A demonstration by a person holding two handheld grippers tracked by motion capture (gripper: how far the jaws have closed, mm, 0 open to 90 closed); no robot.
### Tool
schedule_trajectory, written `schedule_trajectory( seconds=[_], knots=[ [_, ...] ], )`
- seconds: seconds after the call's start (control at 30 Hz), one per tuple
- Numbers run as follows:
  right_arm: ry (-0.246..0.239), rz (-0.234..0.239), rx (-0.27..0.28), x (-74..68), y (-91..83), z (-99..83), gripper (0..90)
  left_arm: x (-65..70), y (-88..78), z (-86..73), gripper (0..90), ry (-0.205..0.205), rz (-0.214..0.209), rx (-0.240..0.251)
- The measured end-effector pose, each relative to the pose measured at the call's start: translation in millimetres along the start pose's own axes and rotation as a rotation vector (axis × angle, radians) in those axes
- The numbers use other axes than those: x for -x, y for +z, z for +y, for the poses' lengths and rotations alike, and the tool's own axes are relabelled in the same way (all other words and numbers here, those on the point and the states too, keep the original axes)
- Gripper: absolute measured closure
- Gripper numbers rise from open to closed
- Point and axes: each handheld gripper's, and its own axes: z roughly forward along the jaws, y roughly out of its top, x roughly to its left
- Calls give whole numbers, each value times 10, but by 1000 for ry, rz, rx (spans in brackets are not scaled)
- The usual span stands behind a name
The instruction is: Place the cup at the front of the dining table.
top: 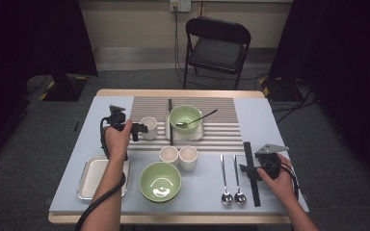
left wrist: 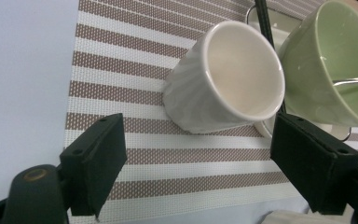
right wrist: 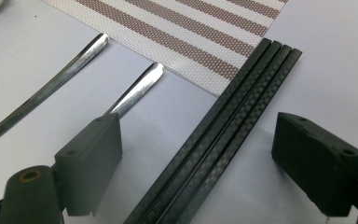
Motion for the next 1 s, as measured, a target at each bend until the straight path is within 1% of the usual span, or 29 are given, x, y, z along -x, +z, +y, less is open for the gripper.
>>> schedule_trajectory(
  seconds=[0.07, 0.27, 0.4, 0.53, 0.6, 0.67, 0.7, 0.77, 0.83, 0.87, 0.93, 1.0],
  knots=[
    [0, 0, 0, 0, 0, 0, 152, -8, -5, -5, 180, -1, -4, 5],
    [2, 0, 0, -2, -1, 0, 152, -17, -21, -19, 180, -2, -2, 0],
    [0, -1, 0, -1, 0, 0, 152, -30, -30, -25, 180, 5, 5, -2],
    [1, 0, 0, -2, 0, 0, 153, -41, -41, -37, 182, 5, 1, -7],
    [0, -1, 0, -1, 0, 0, 152, -37, -50, -45, 182, 14, 2, -10],
    [2, 0, -1, -2, 0, 1, 152, -24, -51, -56, 186, 8, -4, -5],
    [0, 0, 1, 0, 1, 0, 152, -27, -59, -58, 186, 17, -8, -12],
    [0, -1, 0, -1, 0, 0, 152, -22, -67, -61, 186, 20, -7, -10],
    [2, 0, -1, -2, 0, 0, 152, -21, -76, -67, 186, 20, -14, -11],
    [-2, -1, 1, 0, 1, 0, 152, -22, -84, -74, 186, 26, -15, -15],
    [2, 0, 0, -3, -1, 0, 152, -19, -85, -85, 186, 19, -11, -17],
    [1, -1, 0, -3, -1, 0, 152, -35, -94, -91, 186, 30, -17, -21]
  ],
)
